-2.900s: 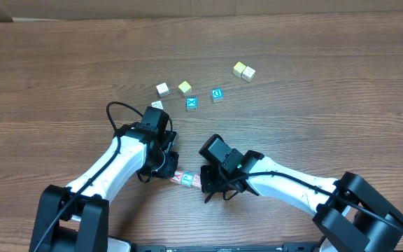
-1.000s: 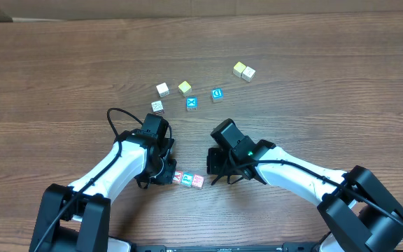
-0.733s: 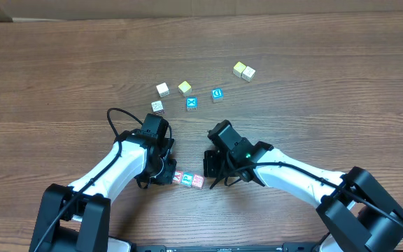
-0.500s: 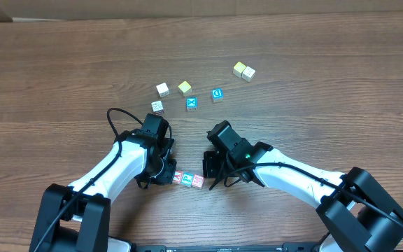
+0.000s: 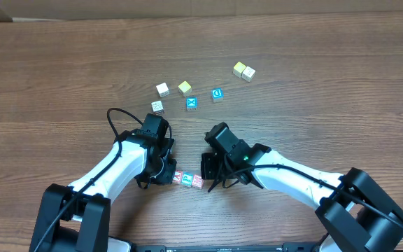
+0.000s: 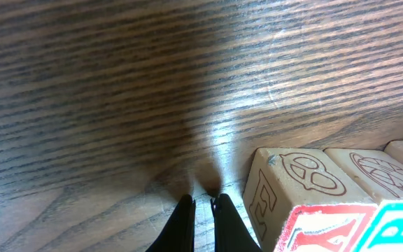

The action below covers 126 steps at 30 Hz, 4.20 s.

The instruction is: Flip 3 blocks

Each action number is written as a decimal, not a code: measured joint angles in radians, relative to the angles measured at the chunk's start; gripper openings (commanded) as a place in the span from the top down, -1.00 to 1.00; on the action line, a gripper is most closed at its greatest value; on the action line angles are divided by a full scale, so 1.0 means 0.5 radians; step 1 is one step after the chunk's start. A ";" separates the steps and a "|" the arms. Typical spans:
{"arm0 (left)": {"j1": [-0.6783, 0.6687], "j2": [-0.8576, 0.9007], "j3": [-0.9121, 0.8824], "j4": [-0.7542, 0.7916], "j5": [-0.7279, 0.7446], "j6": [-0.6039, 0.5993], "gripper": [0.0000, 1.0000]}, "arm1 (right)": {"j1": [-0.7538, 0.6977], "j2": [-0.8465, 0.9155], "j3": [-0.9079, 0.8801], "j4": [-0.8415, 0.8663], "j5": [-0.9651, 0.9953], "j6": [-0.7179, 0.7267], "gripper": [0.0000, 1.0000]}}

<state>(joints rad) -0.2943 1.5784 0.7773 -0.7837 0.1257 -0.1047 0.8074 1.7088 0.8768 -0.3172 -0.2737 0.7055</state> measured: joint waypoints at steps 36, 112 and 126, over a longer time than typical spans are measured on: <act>0.000 0.000 0.000 -0.003 0.000 0.000 0.91 | 0.075 0.000 0.000 -0.025 -0.022 0.047 0.92; 0.148 0.000 0.002 0.203 0.172 0.388 0.91 | 0.223 -0.021 0.192 -0.749 0.137 0.517 0.92; 0.148 0.000 0.002 0.202 0.232 0.427 0.92 | 0.223 -0.021 0.034 -0.472 0.143 0.631 0.92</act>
<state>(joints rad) -0.2203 1.5784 0.7784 -0.6827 0.2417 0.1089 0.9188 1.6981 0.8940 -0.5533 -0.2020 1.0210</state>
